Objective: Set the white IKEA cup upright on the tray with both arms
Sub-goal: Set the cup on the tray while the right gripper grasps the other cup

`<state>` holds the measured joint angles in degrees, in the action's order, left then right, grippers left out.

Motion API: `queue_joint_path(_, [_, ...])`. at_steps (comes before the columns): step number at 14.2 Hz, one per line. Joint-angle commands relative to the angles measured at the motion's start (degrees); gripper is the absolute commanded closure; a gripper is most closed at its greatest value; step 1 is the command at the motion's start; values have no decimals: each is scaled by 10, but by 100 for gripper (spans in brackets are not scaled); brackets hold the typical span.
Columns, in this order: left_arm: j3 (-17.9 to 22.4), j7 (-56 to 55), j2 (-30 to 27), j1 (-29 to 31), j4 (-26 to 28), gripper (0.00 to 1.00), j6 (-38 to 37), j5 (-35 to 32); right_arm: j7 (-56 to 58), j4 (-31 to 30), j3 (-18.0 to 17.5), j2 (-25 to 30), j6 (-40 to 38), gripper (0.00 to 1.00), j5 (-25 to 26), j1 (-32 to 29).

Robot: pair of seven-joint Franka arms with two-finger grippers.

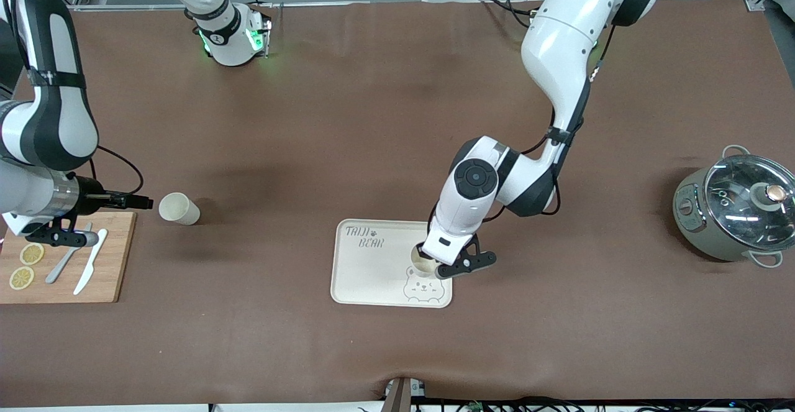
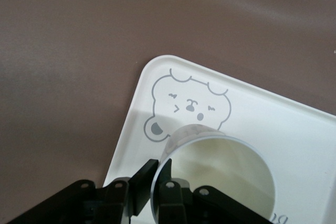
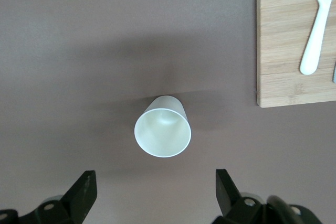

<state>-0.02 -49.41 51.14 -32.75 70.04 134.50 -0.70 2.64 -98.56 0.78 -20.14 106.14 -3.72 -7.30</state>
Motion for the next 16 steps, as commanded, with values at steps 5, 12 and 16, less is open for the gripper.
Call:
queue_joint_path(5, [6,-8,34,-17,-15,100,45,3,0,-54,-5,12,47,0,3,-11])
queue_joint_path(12, [7,-9,43,-23,-14,100,54,3,2,-107,-5,14,101,0,4,-15])
queue_joint_path(16, [7,-9,44,-27,-14,100,55,2,3,-145,-5,19,138,0,4,-20])
